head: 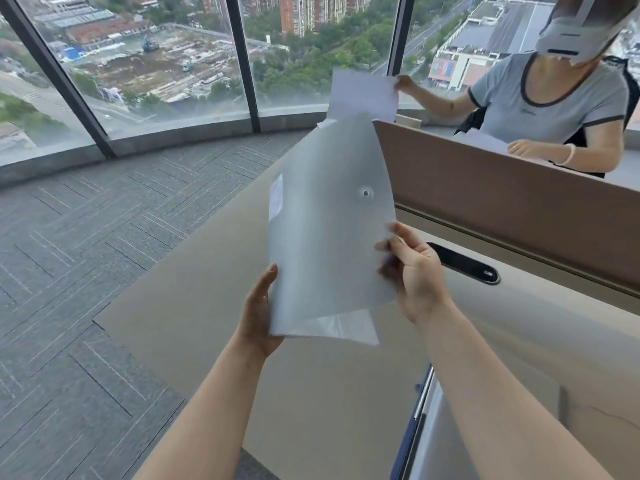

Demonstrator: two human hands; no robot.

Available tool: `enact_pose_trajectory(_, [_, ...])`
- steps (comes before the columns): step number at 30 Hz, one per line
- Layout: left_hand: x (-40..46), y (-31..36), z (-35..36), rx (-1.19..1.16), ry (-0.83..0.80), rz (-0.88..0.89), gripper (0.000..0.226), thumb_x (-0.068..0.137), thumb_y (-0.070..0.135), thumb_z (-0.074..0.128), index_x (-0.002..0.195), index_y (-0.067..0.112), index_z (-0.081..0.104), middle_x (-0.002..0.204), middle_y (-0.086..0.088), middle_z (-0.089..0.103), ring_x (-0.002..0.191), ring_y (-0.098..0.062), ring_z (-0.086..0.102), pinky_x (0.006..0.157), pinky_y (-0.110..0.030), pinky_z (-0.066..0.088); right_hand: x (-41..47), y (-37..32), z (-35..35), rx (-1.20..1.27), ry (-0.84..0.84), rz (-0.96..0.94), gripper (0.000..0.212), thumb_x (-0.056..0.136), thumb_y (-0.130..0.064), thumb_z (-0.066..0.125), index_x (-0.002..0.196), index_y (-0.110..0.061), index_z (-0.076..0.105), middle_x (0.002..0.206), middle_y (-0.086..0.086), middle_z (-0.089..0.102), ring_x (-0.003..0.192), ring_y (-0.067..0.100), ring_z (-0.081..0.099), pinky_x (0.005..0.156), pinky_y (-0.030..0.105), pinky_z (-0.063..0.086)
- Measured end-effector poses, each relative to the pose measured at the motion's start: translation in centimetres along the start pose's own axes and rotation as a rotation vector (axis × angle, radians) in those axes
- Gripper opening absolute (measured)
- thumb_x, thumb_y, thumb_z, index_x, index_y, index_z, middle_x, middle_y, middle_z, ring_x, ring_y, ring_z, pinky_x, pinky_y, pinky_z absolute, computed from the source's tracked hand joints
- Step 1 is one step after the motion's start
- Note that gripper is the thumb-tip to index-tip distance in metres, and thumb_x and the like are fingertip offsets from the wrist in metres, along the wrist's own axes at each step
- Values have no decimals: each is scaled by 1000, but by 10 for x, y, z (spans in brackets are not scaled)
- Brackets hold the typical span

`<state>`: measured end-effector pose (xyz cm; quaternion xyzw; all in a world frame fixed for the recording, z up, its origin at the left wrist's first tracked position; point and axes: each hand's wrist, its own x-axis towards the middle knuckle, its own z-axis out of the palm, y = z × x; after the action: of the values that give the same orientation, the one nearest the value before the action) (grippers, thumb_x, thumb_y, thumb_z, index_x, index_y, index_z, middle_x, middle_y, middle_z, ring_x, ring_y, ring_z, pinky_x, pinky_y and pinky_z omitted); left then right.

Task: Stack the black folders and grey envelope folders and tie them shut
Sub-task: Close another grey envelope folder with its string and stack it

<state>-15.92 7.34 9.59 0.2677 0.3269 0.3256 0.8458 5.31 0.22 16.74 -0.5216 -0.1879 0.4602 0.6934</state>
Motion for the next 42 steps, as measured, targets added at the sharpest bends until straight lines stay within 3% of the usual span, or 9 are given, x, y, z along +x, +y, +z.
enact_pose_trajectory(3, [4,-8,-9,17,23,4,63,73,38,74,130,16,59,107,-8,74,87,-27,74,65,-40,60,4,19,-16,-97,106,63,29,100,-6,42,99,-23,66,62,-7,69,40,6,51,50,20,43])
enact_pose_trajectory(8, [7,-25,-25,48,84,-3,51,79,25,66,129,22,56,118,-11,69,96,-30,70,72,-46,59,7,59,-44,-245,217,176,15,94,-9,54,94,-22,63,66,-4,65,38,7,49,46,21,37])
enact_pose_trajectory(12, [8,-39,-38,84,149,-51,59,74,20,70,131,19,54,123,-13,68,97,-32,69,75,-48,59,8,92,-68,-361,251,239,10,88,-11,63,89,-21,66,78,1,63,57,17,52,54,26,38])
enact_pose_trajectory(15, [9,-48,-45,105,187,-81,72,62,16,78,130,16,55,119,-14,70,94,-32,70,75,-48,60,6,116,-81,-460,268,269,9,86,-11,65,82,-19,66,84,2,63,76,20,53,68,31,40])
enact_pose_trajectory(18, [10,-56,-52,113,219,-109,69,62,12,76,129,15,56,112,-13,73,89,-31,71,72,-46,61,4,135,-89,-508,258,300,11,88,-10,62,80,-18,64,86,3,63,80,19,52,73,32,38])
enact_pose_trajectory(24, [6,-70,-71,97,271,-192,58,67,10,72,123,20,61,117,-15,72,92,-34,71,71,-47,60,4,153,-93,-405,218,369,17,92,-6,55,98,-18,66,105,7,68,89,22,62,80,35,48])
enact_pose_trajectory(31, [2,-79,-87,115,349,-254,48,77,6,67,121,22,63,115,-13,74,94,-35,71,76,-50,59,7,160,-93,-277,169,502,38,93,-5,50,128,-18,57,118,10,69,96,26,67,75,36,54])
enact_pose_trajectory(38, [2,-84,-93,219,413,-253,35,88,0,57,114,22,64,110,-11,74,94,-36,69,88,-53,55,11,164,-95,-244,129,576,37,92,-3,47,122,-16,64,114,11,73,93,26,69,78,37,54])
enact_pose_trajectory(42, [3,-88,-96,265,468,-239,34,88,-2,57,116,18,61,109,-13,72,90,-34,69,82,-47,57,13,164,-93,-167,195,578,35,93,2,42,109,-13,68,90,7,72,76,21,65,67,32,51])
